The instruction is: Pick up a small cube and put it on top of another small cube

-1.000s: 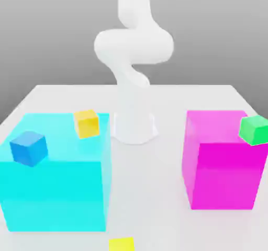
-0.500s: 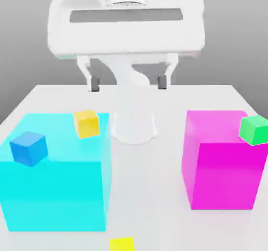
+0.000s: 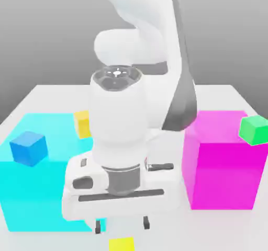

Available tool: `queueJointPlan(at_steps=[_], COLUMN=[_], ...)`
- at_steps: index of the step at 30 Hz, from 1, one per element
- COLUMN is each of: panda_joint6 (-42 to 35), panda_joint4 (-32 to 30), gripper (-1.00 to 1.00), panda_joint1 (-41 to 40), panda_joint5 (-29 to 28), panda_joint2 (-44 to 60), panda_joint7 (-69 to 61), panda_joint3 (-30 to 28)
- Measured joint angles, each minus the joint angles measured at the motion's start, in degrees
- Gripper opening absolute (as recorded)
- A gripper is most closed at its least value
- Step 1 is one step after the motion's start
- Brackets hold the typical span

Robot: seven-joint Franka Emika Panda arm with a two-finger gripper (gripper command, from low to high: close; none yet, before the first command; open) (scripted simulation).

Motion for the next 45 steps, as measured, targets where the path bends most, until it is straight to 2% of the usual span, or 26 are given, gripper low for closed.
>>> queueJointPlan(at_steps=[2, 3, 11, 23, 41, 43, 45], panda_joint6=[3.13, 4.6, 3.79, -16.34, -39.56, -40.75, -37.61], panda_joint4=[0.77, 1.14, 0.94, -2.92, -15.94, -17.72, -20.44], gripper=[0.0, -1.0, -1.0, -1.0, -1.0, -1.0, -1.0], panda_joint1=[-0.38, -0.57, -0.49, 2.01, -10.12, -11.8, -12.47], panda_joint5=[0.47, 0.71, 0.54, -3.79, -7.9, -7.9, -7.86], panda_joint2=[4.16, 6.03, 5.08, -17.0, -54.59, -58.04, -57.9], panda_joint7=[-0.4, -0.59, -0.47, 12.0, 37.8, 39.97, 40.49], panda_joint3=[0.47, 0.7, 0.6, -2.58, -2.74, -2.83, -3.18])
